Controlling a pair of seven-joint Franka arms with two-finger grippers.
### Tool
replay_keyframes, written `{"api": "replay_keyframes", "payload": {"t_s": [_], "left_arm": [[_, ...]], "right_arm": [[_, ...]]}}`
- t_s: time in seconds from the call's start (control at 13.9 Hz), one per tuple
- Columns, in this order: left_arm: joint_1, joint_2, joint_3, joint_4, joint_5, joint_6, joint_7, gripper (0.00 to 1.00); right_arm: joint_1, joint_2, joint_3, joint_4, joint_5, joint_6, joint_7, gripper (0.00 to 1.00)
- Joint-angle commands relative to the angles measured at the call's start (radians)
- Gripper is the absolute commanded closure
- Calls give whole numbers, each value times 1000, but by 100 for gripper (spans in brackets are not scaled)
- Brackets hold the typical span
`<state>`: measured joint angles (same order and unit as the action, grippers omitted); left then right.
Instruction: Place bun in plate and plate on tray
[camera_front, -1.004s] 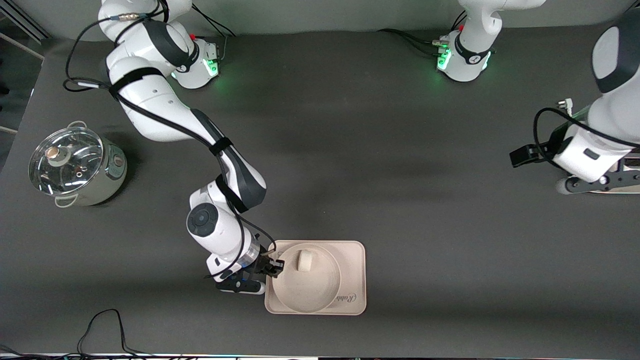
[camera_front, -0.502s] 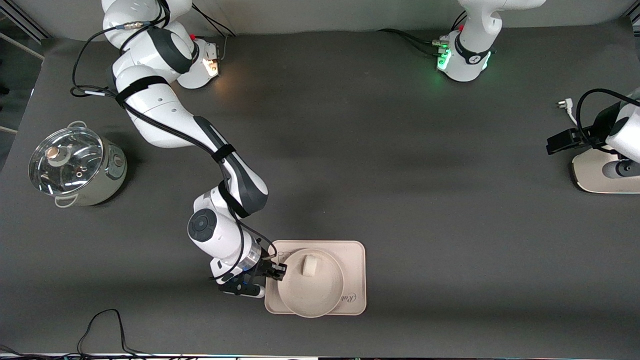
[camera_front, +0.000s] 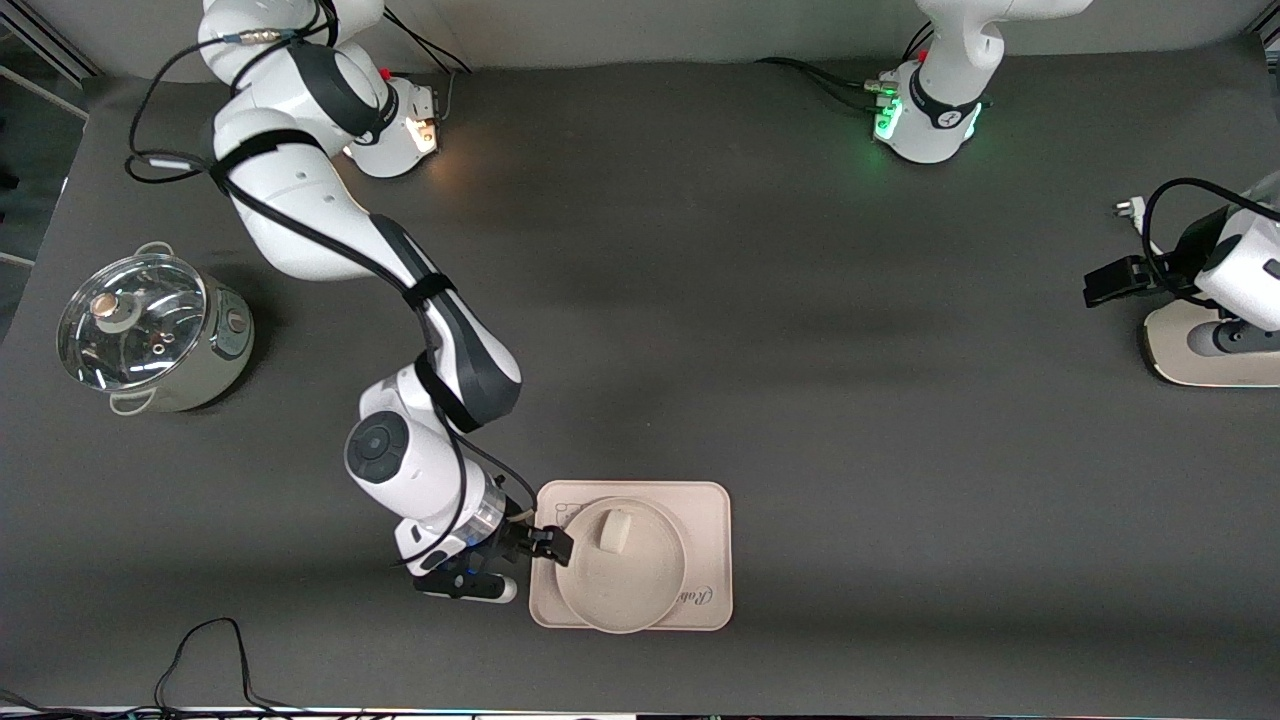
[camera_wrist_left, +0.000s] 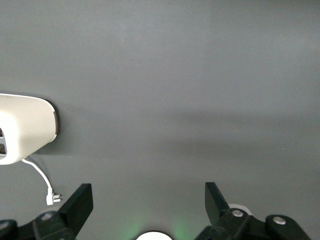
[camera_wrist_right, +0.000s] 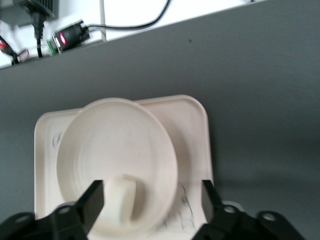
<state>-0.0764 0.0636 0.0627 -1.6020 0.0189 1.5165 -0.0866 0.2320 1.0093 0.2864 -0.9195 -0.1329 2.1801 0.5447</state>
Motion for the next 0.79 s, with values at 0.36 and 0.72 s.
{"api": "replay_keyframes", "payload": {"t_s": [0.36, 0.72], "left_arm": [[-6, -16, 2, -10, -8, -12, 16, 0], [7, -16, -14, -7, -8, -12, 16, 0]], "right_arm": [[-14, -632, -300, -454, 155, -370, -276, 0], [-83, -1056, -333, -881, 191, -370, -281, 0]]}}
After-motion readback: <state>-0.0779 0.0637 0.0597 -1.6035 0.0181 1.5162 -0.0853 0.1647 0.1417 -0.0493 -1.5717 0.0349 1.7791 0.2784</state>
